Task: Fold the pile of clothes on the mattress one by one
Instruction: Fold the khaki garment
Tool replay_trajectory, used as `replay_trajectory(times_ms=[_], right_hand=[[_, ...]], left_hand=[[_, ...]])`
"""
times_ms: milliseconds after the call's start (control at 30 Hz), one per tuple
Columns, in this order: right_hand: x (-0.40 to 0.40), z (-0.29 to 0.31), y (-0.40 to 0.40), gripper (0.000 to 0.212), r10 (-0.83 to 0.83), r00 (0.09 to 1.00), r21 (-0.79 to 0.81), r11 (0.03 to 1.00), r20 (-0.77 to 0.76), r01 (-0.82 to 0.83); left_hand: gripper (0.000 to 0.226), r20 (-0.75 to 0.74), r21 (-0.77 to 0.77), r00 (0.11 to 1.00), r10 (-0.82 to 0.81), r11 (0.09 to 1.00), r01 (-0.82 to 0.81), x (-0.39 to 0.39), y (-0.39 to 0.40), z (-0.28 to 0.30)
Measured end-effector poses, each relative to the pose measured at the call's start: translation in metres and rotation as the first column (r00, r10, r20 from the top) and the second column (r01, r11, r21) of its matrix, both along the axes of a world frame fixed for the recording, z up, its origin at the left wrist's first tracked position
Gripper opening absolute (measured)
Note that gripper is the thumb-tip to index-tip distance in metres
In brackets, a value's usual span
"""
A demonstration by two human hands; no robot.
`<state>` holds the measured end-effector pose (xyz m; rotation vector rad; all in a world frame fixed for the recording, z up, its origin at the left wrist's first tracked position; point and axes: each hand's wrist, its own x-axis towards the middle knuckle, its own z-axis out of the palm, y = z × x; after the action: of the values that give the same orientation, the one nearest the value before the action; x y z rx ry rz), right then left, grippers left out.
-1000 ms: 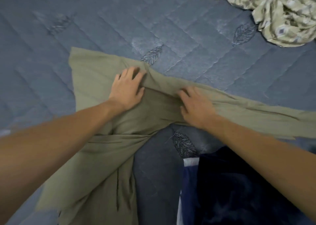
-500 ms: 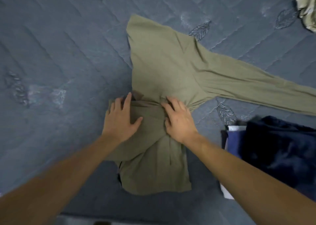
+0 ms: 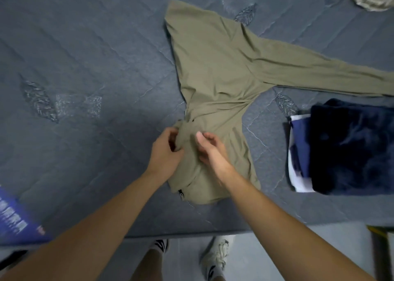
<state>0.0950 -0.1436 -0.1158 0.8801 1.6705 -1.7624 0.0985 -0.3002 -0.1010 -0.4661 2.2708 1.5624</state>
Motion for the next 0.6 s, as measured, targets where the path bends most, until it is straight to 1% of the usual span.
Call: replay_trajectory(times_ms=[67,100,133,167,200,233,267,300,333,367,400,433,500,533,600], right_hand=[[0.004,0.005,0.01,0.069,-0.02,0.998,-0.16,0.987,0.057,0.029],[0.007,0.004,0.017,0.076,-0.024,0.998,-0.212,0.977,0.065,0.037],[0.008,0.005,0.023,0.078,-0.048,0.997,-0.24,0.969,0.066,0.063],[0.012,0.005,0.031,0.07,-0.076,0.995,-0.221,0.971,0.063,0.089],[0.016,0.003,0.039,0.055,-0.093,0.994,-0.137,0.986,0.05,0.099],[0.021,0.002,0.048,0.039,-0.069,0.997,0.029,0.997,0.03,0.068],[0.026,-0.002,0.059,0.031,-0.006,1.0,0.227,0.974,0.02,0.001],[0.031,-0.005,0.069,0.027,0.072,0.997,0.384,0.92,0.029,-0.078],[0.038,-0.009,0.079,0.025,0.141,0.988,0.482,0.863,0.064,-0.154],[0.044,-0.012,0.089,0.023,0.186,0.977,0.533,0.819,0.104,-0.213],[0.048,-0.016,0.098,0.021,0.203,0.971,0.558,0.794,0.127,-0.24],[0.052,-0.02,0.107,0.018,0.199,0.97,0.567,0.788,0.137,-0.242],[0.057,-0.024,0.121,0.019,0.173,0.979,0.561,0.802,0.108,-0.204],[0.058,-0.025,0.125,0.02,0.176,0.981,0.557,0.808,0.084,-0.192],[0.06,-0.024,0.129,0.024,0.185,0.982,0.553,0.814,0.048,-0.181]], left_hand=[[0.034,-0.122,-0.007,0.975,-0.186,0.982,0.187,0.02,0.018,0.013],[0.034,-0.155,0.001,0.94,-0.305,0.951,0.309,0.03,0.026,0.016],[0.034,-0.167,0.012,0.889,-0.426,0.901,0.434,0.041,0.031,0.016],[0.034,-0.182,0.009,0.826,-0.533,0.839,0.544,0.054,0.036,0.016],[0.032,-0.208,-0.036,0.77,-0.604,0.791,0.611,0.064,0.037,0.012],[0.031,-0.249,-0.12,0.732,-0.634,0.77,0.627,0.072,0.037,0.009],[0.03,-0.289,-0.215,0.734,-0.615,0.788,0.576,0.078,0.034,0.008],[0.032,-0.315,-0.292,0.776,-0.546,0.834,0.468,0.081,0.031,0.004],[0.038,-0.322,-0.336,0.835,-0.446,0.878,0.339,0.083,0.028,0.002],[0.048,-0.301,-0.355,0.891,-0.341,0.907,0.228,0.083,0.025,-0.001],[0.062,-0.24,-0.368,0.934,-0.266,0.915,0.166,0.081,0.023,-0.007],[0.078,-0.157,-0.395,0.96,-0.234,0.905,0.156,0.077,0.021,-0.015],[0.104,0.028,-0.448,0.962,-0.271,0.857,0.255,0.068,0.017,-0.031],[0.111,0.103,-0.45,0.944,-0.314,0.832,0.326,0.063,0.016,-0.036],[0.116,0.162,-0.465,0.891,-0.423,0.764,0.447,0.061,0.018,-0.041]])
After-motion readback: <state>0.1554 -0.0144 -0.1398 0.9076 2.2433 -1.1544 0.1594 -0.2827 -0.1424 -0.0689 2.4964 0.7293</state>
